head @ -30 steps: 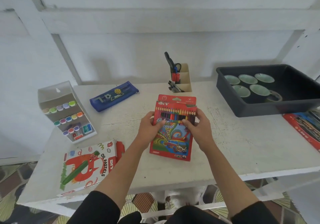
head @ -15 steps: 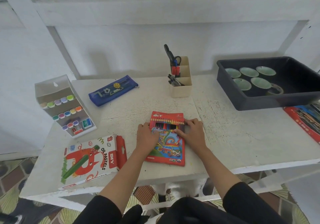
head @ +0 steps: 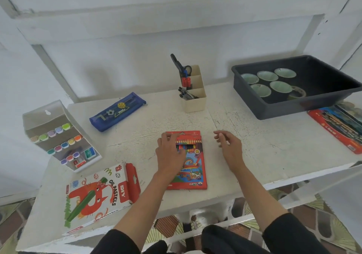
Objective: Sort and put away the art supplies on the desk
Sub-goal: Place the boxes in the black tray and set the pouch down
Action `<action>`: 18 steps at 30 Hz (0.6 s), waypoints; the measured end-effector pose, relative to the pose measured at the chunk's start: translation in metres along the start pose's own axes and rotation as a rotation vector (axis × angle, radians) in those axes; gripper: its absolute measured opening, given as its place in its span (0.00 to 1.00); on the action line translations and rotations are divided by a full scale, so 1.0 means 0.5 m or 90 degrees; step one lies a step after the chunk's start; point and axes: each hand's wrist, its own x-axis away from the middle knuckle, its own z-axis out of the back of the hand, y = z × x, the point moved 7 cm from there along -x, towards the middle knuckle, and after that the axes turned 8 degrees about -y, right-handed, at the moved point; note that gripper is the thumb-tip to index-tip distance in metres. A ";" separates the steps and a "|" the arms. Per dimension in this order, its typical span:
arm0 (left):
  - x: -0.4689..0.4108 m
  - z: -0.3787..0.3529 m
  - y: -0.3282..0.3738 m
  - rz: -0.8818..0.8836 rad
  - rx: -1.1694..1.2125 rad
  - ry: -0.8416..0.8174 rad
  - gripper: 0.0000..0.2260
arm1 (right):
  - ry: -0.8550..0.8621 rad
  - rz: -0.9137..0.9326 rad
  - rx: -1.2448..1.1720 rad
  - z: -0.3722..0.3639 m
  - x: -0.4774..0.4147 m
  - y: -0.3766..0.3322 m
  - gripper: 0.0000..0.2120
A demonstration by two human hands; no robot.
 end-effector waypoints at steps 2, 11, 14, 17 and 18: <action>-0.016 -0.018 0.038 -0.038 0.013 -0.018 0.16 | 0.013 -0.005 -0.016 0.050 0.000 0.000 0.10; -0.058 -0.178 0.290 -0.233 0.084 -0.139 0.12 | 0.166 -0.061 0.028 0.404 0.001 0.044 0.11; -0.056 -0.253 0.391 -0.281 0.080 -0.176 0.12 | 0.212 -0.074 0.055 0.535 -0.001 0.064 0.11; -0.059 -0.336 0.506 -0.296 0.087 -0.221 0.12 | 0.249 -0.099 0.089 0.669 -0.009 0.088 0.11; -0.063 -0.367 0.547 -0.298 0.088 -0.240 0.12 | 0.259 -0.111 0.120 0.714 -0.014 0.097 0.11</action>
